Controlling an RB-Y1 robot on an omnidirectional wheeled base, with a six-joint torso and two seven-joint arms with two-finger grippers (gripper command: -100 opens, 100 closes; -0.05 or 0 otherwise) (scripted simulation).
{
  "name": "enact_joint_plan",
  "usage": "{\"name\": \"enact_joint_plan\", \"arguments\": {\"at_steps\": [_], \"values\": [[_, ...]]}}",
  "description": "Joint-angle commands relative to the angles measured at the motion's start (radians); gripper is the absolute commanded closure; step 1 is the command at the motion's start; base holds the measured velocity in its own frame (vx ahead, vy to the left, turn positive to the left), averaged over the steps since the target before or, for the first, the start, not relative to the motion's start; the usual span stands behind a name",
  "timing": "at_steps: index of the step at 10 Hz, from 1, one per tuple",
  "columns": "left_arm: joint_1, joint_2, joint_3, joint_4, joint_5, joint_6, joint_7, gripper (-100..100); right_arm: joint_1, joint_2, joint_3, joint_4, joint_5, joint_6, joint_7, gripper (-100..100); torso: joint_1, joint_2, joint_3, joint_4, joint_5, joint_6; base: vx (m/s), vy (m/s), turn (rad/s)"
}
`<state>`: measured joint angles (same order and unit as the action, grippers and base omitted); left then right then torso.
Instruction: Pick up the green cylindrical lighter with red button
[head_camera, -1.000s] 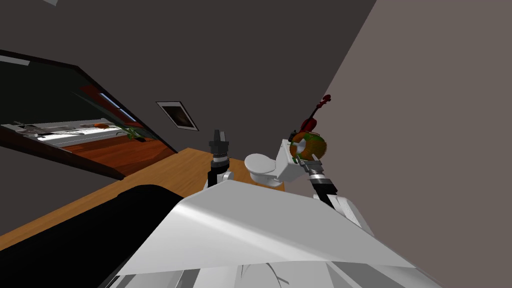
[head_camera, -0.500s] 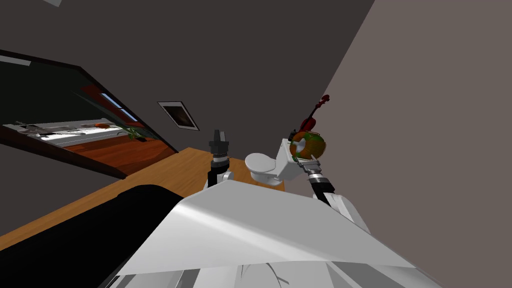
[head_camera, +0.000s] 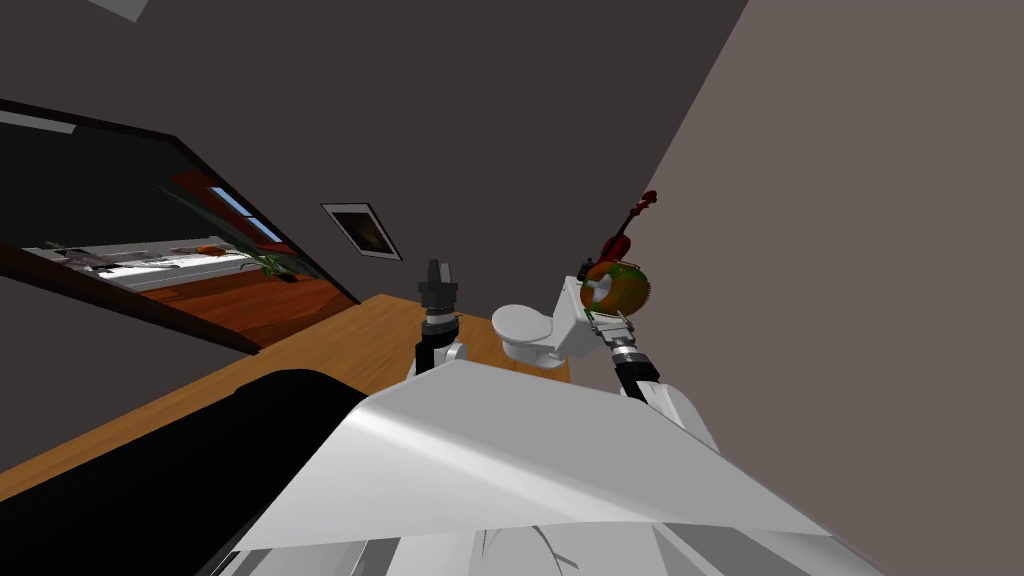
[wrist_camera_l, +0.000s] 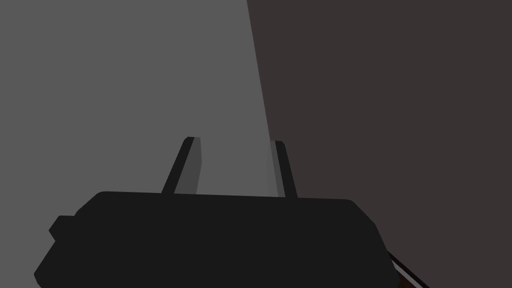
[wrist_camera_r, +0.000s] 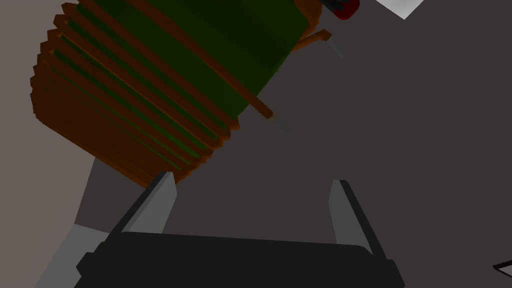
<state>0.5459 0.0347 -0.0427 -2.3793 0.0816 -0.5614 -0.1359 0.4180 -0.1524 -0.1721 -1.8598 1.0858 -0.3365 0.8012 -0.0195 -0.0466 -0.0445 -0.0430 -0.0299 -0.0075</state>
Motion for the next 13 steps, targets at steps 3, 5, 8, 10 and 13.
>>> {"name": "enact_joint_plan", "arguments": {"at_steps": [3,5,8,10,13], "values": [[0.000,0.000,0.000,0.000,0.000,0.000,0.000,0,-0.026,0.070,-0.011,0.034,0.078,0.007,0.030,-100,-0.001,0.000,0.000,0.000,0.000,0.000,-0.045,-0.015,-0.001],[0.000,0.000,0.000,0.000,0.000,0.000,0.000,0,-0.035,0.126,-0.016,0.047,0.107,0.010,0.041,-100,-0.002,-0.001,-0.001,0.000,-0.001,0.000,-0.031,-0.030,-0.006],[0.000,0.000,0.000,0.000,0.000,0.000,0.000,0,-0.041,0.199,-0.021,0.057,0.127,0.012,0.049,-100,-0.002,-0.002,-0.001,0.000,0.000,0.000,-0.016,-0.022,-0.004],[0.000,0.000,0.000,0.000,0.000,0.000,0.000,0,-0.039,0.188,-0.018,0.053,0.126,0.015,0.045,0,-0.001,-0.003,-0.002,-0.001,0.000,0.000,0.000,0.000,0.000],[0.000,0.000,0.000,0.000,0.000,0.000,0.000,0,-0.036,0.177,-0.015,-0.034,0.140,0.034,0.024,-100,0.001,0.000,0.000,0.000,0.000,0.000,-0.055,0.024,0.004]]}}
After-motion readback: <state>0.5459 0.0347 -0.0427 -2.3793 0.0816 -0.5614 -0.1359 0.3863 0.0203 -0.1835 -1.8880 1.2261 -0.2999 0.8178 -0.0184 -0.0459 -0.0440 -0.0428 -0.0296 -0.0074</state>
